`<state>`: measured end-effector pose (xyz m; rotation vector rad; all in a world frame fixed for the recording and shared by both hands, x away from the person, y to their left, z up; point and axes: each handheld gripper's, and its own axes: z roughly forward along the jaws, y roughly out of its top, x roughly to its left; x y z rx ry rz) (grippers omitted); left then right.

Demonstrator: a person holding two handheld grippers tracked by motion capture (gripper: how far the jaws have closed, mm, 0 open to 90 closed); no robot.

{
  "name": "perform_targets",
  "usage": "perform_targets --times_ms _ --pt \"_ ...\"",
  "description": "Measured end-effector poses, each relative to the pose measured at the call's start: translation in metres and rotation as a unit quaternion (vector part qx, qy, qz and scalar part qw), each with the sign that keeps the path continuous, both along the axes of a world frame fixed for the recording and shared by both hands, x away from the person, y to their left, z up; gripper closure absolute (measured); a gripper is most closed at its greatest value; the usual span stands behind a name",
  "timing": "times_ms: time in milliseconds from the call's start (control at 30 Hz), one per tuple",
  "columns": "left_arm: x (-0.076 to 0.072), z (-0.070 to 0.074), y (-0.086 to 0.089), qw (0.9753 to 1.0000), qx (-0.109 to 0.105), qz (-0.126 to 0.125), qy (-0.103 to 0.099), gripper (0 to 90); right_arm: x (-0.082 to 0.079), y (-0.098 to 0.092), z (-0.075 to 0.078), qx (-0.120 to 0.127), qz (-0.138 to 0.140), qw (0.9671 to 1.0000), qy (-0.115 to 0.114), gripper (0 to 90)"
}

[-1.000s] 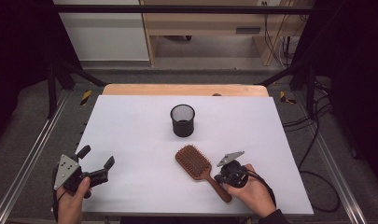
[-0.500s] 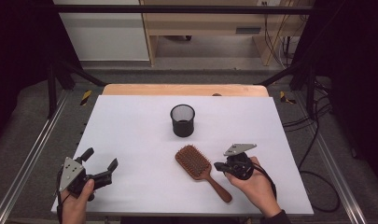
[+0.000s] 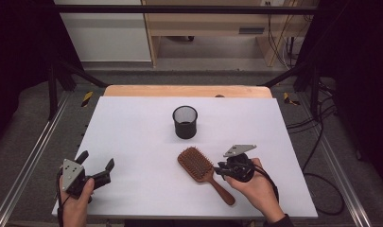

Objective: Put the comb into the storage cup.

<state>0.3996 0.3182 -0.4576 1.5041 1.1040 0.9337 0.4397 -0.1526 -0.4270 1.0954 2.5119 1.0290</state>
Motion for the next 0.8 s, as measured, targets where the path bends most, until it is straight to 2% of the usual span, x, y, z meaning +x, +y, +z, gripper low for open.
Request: perform_targets --times_ms 100,133,167,233,267,300,400,600,700,800 --pt "0.002 -0.001 0.001 1.0 -0.003 0.004 0.002 3.6 0.001 0.006 -0.003 -0.012 -0.006 0.9999 0.006 46.0" --pt "0.002 -0.001 0.001 1.0 -0.003 0.004 0.002 3.7 0.001 0.006 -0.003 -0.012 -0.006 0.9999 0.006 46.0" --pt "0.003 -0.001 0.001 1.0 -0.002 0.004 0.004 3.6 0.001 0.009 -0.006 -0.025 -0.019 0.9994 0.016 35.0" --pt "0.003 -0.002 0.001 1.0 -0.002 0.004 0.005 3.6 0.001 0.01 -0.008 -0.031 -0.021 0.9991 0.02 33.3" --pt "0.004 -0.002 0.0 1.0 0.0 0.002 0.005 3.6 0.001 0.012 -0.01 -0.034 -0.03 0.9987 0.021 24.2" --pt "0.004 -0.002 0.0 1.0 0.0 0.002 0.005 3.6 0.001 0.012 -0.01 -0.034 -0.03 0.9987 0.021 24.2" --pt "0.003 0.0 -0.001 1.0 0.0 -0.001 0.002 3.6 0.001 0.017 -0.015 -0.045 -0.037 0.9977 0.035 15.1" --pt "-0.001 0.001 -0.001 1.0 0.0 -0.005 -0.001 3.5 0.001 0.024 -0.02 -0.058 -0.046 0.9965 0.038 12.2" --pt "-0.002 0.001 0.002 1.0 0.005 -0.003 0.001 3.5 0.003 0.028 -0.024 -0.065 -0.051 0.9958 0.041 16.1" --pt "-0.003 0.002 0.005 1.0 -0.004 0.001 -0.002 3.5 0.005 0.028 -0.027 -0.068 -0.052 0.9955 0.041 23.2"
